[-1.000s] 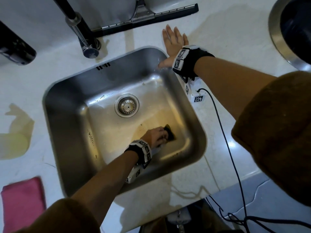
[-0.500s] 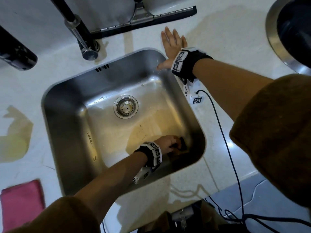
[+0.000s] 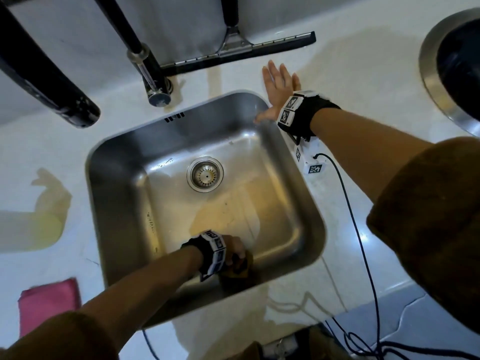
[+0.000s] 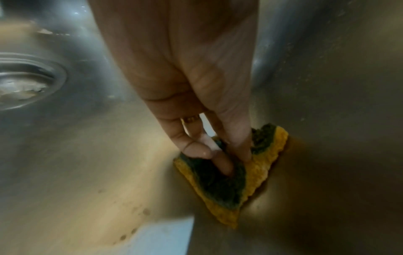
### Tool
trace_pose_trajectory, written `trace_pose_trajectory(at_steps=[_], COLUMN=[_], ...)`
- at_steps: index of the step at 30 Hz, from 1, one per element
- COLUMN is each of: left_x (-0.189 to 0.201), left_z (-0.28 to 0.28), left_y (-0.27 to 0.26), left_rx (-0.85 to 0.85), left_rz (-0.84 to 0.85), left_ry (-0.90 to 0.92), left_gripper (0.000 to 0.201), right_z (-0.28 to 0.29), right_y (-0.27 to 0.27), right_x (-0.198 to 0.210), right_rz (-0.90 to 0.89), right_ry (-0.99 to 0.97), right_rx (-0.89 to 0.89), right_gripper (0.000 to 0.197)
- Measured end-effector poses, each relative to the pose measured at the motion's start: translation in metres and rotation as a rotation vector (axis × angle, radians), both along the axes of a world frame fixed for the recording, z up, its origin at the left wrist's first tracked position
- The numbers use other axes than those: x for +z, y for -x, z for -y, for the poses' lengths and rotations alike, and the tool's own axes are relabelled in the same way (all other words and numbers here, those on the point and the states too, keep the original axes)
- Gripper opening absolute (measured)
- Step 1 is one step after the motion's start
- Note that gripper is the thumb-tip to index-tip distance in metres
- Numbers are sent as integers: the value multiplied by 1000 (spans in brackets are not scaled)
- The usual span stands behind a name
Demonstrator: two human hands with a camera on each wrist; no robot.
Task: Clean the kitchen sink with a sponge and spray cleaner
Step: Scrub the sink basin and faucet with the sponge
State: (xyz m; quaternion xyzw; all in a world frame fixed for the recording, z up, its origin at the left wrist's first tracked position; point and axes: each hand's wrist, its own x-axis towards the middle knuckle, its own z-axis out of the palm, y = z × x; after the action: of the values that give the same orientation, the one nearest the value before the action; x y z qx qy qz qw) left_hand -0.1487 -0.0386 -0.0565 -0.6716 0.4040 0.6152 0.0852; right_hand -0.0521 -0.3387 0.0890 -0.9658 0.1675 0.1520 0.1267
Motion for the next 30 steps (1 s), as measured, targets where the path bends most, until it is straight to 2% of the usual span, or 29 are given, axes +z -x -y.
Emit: trace_pose_trajectory(at_steps=[3, 5, 7, 10, 13, 15, 17, 18, 20, 21, 23, 25, 27, 30], left_x=[5, 17, 25, 28, 23, 17, 13, 11, 6, 3, 3, 6, 11, 14], left_z=[-19, -24, -26, -25, -8, 8, 24, 31, 42, 46, 53, 61, 68, 77], left_y=[-24, -52, -82, -106, -100, -83, -62, -51, -33, -28, -29, -45, -75, -128], left_rx=[29, 16, 57, 277, 444, 564, 719, 762, 717, 705, 806, 1018, 1201, 1289], left_rz=[36, 68, 199, 344, 368, 356, 232, 171, 126, 141, 235, 363, 457, 520], left_ry=[-51, -3, 79, 176, 267, 335, 375, 389, 406, 401, 420, 434, 381, 333], left_gripper=[23, 16, 23, 28, 24, 18, 7, 9, 7, 11, 13, 9, 14, 30], right_z=[-1, -1, -1, -1, -1, -1, -2, -2, -1, -1, -1, -1, -1, -1], right_y=[0, 0, -1, -1, -1, -1, -1, -1, -2, -2, -3, -2, -2, -2], right_x=[-1, -1, -1, -2, -2, -3, -3, -3, -2, -2, -2, -3, -3, -3], right_rz=[2, -1, -1, -3, 1, 9, 13, 12, 3, 0, -4, -4, -8, 10], right_ry=[11, 8, 12, 15, 23, 27, 27, 27, 29, 29, 27, 31, 42, 28], right_rx=[-4, -5, -4, -5, -6, -5, -4, -5, -3, -2, 0, 0, 5, 0], right_gripper=[120, 120, 120, 120, 120, 120, 121, 121, 121, 121, 122, 122, 123, 122])
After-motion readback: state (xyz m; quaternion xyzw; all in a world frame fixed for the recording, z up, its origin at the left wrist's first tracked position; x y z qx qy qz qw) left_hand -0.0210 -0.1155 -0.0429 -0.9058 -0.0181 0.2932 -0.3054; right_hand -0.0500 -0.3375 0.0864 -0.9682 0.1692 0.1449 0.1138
